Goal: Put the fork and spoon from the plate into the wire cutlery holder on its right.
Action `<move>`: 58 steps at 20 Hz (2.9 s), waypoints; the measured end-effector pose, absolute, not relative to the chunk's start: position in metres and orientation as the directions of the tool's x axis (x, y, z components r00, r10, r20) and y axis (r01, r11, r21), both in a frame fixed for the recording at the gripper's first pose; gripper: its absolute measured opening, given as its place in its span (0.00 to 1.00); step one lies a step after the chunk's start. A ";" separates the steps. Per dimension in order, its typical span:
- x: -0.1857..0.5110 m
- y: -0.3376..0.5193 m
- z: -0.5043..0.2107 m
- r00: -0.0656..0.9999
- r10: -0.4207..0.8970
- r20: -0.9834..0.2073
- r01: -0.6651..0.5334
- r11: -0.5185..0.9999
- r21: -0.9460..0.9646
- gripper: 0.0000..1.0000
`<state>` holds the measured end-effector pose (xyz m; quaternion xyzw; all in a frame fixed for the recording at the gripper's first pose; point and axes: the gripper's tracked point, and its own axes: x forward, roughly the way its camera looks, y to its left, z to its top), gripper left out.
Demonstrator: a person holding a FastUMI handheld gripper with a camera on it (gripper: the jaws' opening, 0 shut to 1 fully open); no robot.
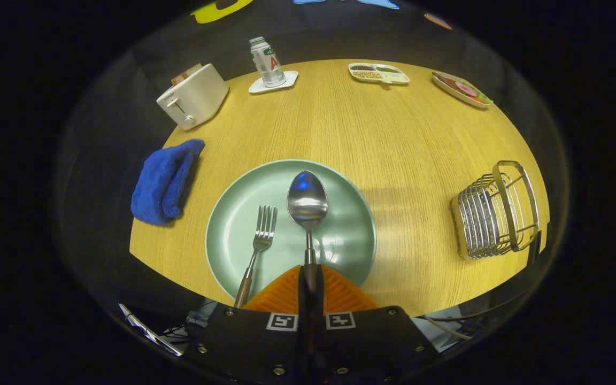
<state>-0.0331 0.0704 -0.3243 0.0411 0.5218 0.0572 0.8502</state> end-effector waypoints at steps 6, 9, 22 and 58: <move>-0.022 0.041 -0.295 0.531 0.106 -0.841 -0.004 0.993 0.122 0.05; -0.019 0.020 -0.283 0.563 0.073 -0.823 0.040 0.992 0.116 0.05; -0.031 -0.087 -0.244 0.631 -0.107 -0.769 0.276 0.957 0.093 0.05; -0.057 -0.132 -0.245 0.546 -0.131 -0.827 0.342 0.936 0.078 0.11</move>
